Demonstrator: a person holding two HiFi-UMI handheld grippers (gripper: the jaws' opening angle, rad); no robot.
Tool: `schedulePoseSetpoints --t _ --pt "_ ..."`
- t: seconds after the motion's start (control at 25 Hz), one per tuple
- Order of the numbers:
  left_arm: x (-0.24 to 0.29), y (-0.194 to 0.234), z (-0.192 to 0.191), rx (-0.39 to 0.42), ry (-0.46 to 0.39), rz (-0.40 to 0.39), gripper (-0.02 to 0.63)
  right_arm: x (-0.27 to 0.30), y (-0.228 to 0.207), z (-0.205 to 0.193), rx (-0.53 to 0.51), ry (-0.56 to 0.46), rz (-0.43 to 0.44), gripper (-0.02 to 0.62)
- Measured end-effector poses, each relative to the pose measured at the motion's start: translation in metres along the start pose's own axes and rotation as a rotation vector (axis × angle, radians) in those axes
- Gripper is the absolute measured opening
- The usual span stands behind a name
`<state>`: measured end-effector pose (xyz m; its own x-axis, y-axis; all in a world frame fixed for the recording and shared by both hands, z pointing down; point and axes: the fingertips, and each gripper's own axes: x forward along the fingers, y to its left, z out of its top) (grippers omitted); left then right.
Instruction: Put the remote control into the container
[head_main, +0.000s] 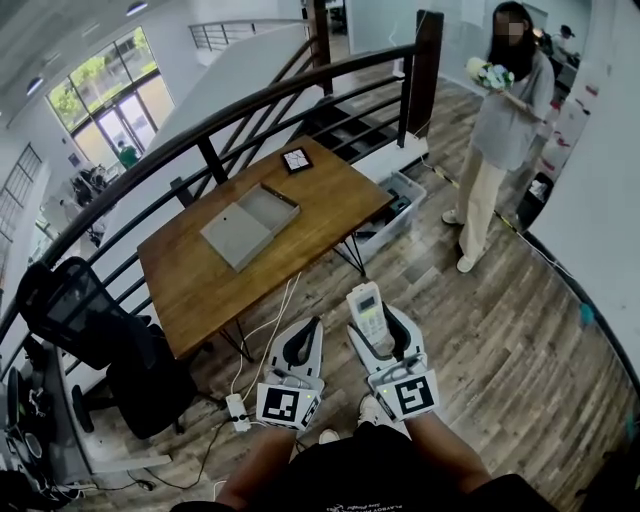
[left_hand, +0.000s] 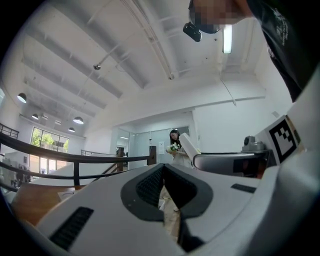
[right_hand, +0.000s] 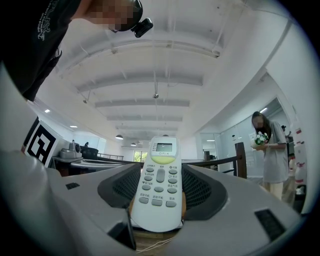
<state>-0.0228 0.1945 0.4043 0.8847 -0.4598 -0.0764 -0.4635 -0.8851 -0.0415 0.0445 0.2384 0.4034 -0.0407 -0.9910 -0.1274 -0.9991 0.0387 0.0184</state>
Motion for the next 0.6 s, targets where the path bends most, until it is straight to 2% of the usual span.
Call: schedulePoseSetpoints --t 0.12,0.6 --pt "0.013 -0.001 0.000 0.006 0.004 0.017 0.008 0.005 -0.016 0.003 0.008 -0.026 0.007 0.265" --pt "0.045 0.016 -0.003 0.017 0.034 0.104 0.008 0.041 -0.052 -0.010 0.034 -0.009 0.060 0.265"
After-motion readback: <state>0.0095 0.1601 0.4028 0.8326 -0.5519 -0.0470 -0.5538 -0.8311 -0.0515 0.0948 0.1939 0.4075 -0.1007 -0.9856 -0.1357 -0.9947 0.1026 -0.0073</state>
